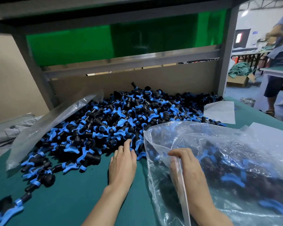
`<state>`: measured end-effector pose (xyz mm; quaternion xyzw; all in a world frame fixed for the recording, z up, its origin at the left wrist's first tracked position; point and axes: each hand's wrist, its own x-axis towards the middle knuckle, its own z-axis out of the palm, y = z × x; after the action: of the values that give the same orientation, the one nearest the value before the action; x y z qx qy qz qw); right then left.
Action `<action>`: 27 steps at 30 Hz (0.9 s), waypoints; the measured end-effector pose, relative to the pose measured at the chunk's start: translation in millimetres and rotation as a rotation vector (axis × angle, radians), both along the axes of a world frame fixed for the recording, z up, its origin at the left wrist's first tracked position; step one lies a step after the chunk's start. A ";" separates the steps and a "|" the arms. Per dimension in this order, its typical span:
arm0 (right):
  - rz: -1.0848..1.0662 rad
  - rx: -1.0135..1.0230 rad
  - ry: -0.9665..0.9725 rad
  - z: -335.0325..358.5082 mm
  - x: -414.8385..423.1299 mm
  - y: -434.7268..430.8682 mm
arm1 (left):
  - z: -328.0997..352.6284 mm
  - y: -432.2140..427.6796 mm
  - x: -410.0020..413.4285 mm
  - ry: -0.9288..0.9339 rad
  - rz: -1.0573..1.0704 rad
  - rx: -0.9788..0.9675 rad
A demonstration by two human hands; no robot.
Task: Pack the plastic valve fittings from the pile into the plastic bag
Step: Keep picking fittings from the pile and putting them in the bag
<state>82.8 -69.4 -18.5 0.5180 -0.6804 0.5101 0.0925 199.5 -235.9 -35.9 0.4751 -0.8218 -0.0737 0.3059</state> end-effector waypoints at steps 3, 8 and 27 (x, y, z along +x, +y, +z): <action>-0.006 -0.025 -0.006 -1.1 -0.1 -0.6 | 1.4 -0.7 -2.3 -0.005 0.038 0.004; -0.001 -0.024 -0.015 -1.9 0.1 -0.1 | -1.2 -9.0 4.7 0.167 -0.010 0.161; 0.009 -0.015 -0.016 -1.0 -0.5 0.1 | 0.8 -6.5 14.5 0.707 -0.111 0.444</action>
<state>82.3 -69.3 -19.5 0.5163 -0.6749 0.5198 0.0883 214.0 -242.4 -35.1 0.4298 -0.6547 -0.4237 0.4550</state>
